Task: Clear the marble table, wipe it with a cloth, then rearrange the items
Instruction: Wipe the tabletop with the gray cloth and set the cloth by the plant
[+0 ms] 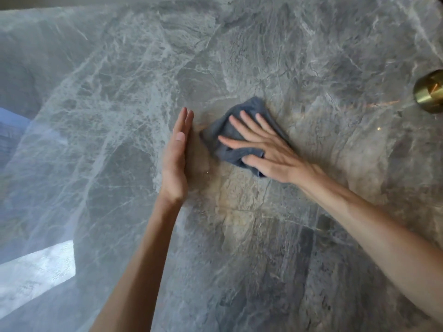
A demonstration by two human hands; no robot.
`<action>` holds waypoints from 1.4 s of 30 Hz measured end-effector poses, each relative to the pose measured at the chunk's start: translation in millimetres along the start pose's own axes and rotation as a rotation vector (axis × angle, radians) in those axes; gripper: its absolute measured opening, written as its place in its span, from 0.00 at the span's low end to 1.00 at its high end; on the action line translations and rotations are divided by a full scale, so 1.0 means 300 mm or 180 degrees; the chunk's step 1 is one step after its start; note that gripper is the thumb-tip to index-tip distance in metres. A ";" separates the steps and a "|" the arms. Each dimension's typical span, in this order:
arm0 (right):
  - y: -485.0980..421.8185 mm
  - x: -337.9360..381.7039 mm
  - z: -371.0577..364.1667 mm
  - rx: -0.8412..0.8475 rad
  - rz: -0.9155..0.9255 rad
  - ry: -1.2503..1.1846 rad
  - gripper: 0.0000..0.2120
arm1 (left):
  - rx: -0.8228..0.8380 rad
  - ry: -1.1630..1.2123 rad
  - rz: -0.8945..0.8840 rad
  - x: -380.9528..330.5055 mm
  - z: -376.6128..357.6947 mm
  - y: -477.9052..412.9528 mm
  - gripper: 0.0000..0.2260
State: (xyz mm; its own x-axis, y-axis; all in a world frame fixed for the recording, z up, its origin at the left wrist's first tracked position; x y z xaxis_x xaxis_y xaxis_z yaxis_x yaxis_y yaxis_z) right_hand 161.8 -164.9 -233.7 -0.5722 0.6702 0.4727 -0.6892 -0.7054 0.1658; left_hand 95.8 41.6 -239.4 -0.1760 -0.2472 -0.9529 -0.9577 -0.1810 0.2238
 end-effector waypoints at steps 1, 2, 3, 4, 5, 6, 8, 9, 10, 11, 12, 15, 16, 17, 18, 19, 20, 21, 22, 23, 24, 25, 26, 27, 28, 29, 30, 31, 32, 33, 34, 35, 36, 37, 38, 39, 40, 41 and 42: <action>0.010 0.029 -0.011 0.0094 0.0191 -0.0054 0.29 | 0.0013 -0.0048 0.0074 -0.001 0.009 -0.004 0.24; 0.025 0.060 -0.028 0.0181 0.0377 -0.0096 0.29 | -0.0023 -0.0174 0.0156 -0.001 0.016 -0.011 0.24; 0.046 0.095 -0.050 0.0265 0.0551 -0.0112 0.29 | -0.0083 -0.0268 0.0190 0.000 0.020 -0.015 0.23; 0.072 0.130 -0.074 0.0336 0.0715 -0.0069 0.29 | -0.0092 -0.0211 0.0185 0.000 0.024 -0.018 0.23; 0.103 0.163 -0.100 0.0390 0.0884 0.0038 0.28 | -0.0022 -0.0062 0.0141 -0.002 0.025 -0.019 0.24; 0.138 0.192 -0.125 0.0427 0.1043 0.0199 0.28 | 0.0047 0.0045 0.0074 -0.006 0.027 -0.016 0.25; 0.219 0.236 -0.169 0.0486 0.1292 0.0559 0.31 | 0.0108 0.0153 0.0061 -0.015 0.025 -0.013 0.27; 0.262 0.251 -0.188 0.0544 0.1379 0.0715 0.34 | 0.0131 0.0174 0.0067 -0.016 0.025 -0.015 0.26; 0.305 0.261 -0.204 0.0603 0.1413 0.0816 0.37 | 0.0131 0.0195 0.0082 -0.015 0.026 -0.015 0.26; 0.347 0.269 -0.217 0.0637 0.1393 0.0859 0.40 | 0.0116 0.0198 0.0094 -0.011 0.029 -0.014 0.26; 0.385 0.275 -0.225 0.0651 0.1325 0.0865 0.42 | 0.0105 0.0185 0.0090 -0.008 0.033 -0.015 0.26; 0.483 0.283 -0.229 0.0641 0.0885 0.0783 0.45 | 0.0064 0.0090 0.0062 0.007 0.041 -0.020 0.26; 0.513 0.283 -0.227 0.0641 0.0698 0.0740 0.45 | 0.0045 0.0078 0.0065 0.011 0.043 -0.021 0.25; 0.543 0.287 -0.227 0.0640 0.0504 0.0692 0.44 | 0.0035 0.0082 0.0077 0.015 0.043 -0.021 0.25; 0.574 0.292 -0.228 0.0621 0.0280 0.0648 0.42 | 0.0033 0.0091 0.0093 0.016 0.041 -0.019 0.25; 0.602 0.299 -0.231 0.0589 -0.0004 0.0586 0.40 | 0.0033 0.0072 0.0099 0.014 0.038 -0.018 0.25; 0.623 0.303 -0.231 0.0538 -0.0352 0.0495 0.37 | 0.0047 0.0020 0.0093 0.010 0.034 -0.015 0.25; 0.629 0.301 -0.228 0.0434 -0.0734 0.0377 0.34 | 0.0080 -0.0044 0.0086 0.004 0.028 -0.011 0.25; 0.614 0.287 -0.221 0.0270 -0.1121 0.0228 0.32 | 0.0115 -0.0126 0.0072 -0.003 0.022 -0.005 0.25; 0.579 0.263 -0.210 0.0085 -0.1495 0.0037 0.30 | 0.0163 -0.0228 0.0041 -0.009 0.017 0.005 0.25; 0.519 0.232 -0.192 -0.0068 -0.1824 -0.0169 0.30 | 0.0214 -0.0368 -0.0021 -0.012 0.014 0.019 0.25; 0.442 0.197 -0.167 -0.0211 -0.2059 -0.0338 0.30 | 0.0226 -0.0537 -0.0116 -0.014 0.016 0.036 0.24; 0.353 0.159 -0.135 -0.0369 -0.2190 -0.0459 0.31 | 0.0173 -0.0688 -0.0242 -0.014 0.024 0.055 0.23; 0.258 0.119 -0.101 -0.0513 -0.2233 -0.0512 0.31 | 0.0047 -0.0763 -0.0373 -0.009 0.036 0.075 0.22; 0.163 0.083 -0.070 -0.0600 -0.2186 -0.0459 0.32 | -0.0123 -0.0743 -0.0472 -0.002 0.053 0.096 0.21; 0.074 0.063 -0.048 -0.0611 -0.2028 -0.0287 0.32 | -0.0312 -0.0658 -0.0519 0.007 0.072 0.118 0.21; 0.001 0.067 -0.044 -0.0554 -0.1768 -0.0029 0.33 | -0.0487 -0.0568 -0.0517 0.019 0.091 0.139 0.21; -0.051 0.094 -0.059 -0.0491 -0.1409 0.0285 0.32 | -0.0613 -0.0528 -0.0484 0.033 0.108 0.158 0.21; -0.074 0.140 -0.089 -0.0451 -0.0975 0.0599 0.31 | -0.0674 -0.0600 -0.0453 0.048 0.122 0.177 0.21; -0.061 0.197 -0.130 -0.0427 -0.0521 0.0823 0.30 | -0.0701 -0.0814 -0.0458 0.058 0.131 0.192 0.21; -0.009 0.249 -0.177 -0.0395 -0.0094 0.0927 0.28 | -0.0708 -0.1152 -0.0521 0.064 0.135 0.202 0.21; 0.076 0.285 -0.224 -0.0344 0.0229 0.0958 0.27 | -0.0696 -0.1553 -0.0636 0.066 0.136 0.209 0.20; 0.182 0.298 -0.257 -0.0261 0.0393 0.0958 0.27 | -0.0697 -0.1978 -0.0778 0.065 0.136 0.218 0.20; 0.289 0.284 -0.268 -0.0172 0.0432 0.0970 0.26 | -0.0743 -0.2410 -0.0903 0.064 0.142 0.225 0.20; 0.382 0.242 -0.255 -0.0096 0.0321 0.1009 0.26 | -0.0845 -0.2868 -0.0951 0.066 0.155 0.237 0.21; 0.451 0.181 -0.221 -0.0027 0.0045 0.1053 0.25 | -0.0981 -0.3351 -0.0879 0.070 0.176 0.250 0.22; 0.487 0.116 -0.176 -0.0002 -0.0385 0.1064 0.25 | -0.1115 -0.3821 -0.0701 0.077 0.201 0.265 0.23; 0.486 0.056 -0.127 -0.0068 -0.0879 0.0988 0.24 | -0.1204 -0.4223 -0.0502 0.086 0.223 0.279 0.24; 0.447 0.009 -0.084 -0.0217 -0.1331 0.0875 0.25 | -0.1235 -0.4525 -0.0371 0.096 0.237 0.290 0.25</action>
State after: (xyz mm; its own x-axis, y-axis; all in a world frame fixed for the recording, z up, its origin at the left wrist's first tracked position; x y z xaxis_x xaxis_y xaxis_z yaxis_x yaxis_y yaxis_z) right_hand 56.7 -251.9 -232.0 -0.3305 0.9347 0.1309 -0.9067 -0.3529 0.2311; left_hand -8.7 86.4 -261.9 -0.3939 0.8638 -0.3141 -0.9027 -0.4280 -0.0450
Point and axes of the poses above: each hand's wrist, its own y-axis away from the middle knuckle, its own z-axis out of the back of the hand, x = y × z, the point moved 1 cm from there along -y, towards the middle knuckle, and after that the axes turned 5 degrees about -x, right-handed, at the moved point
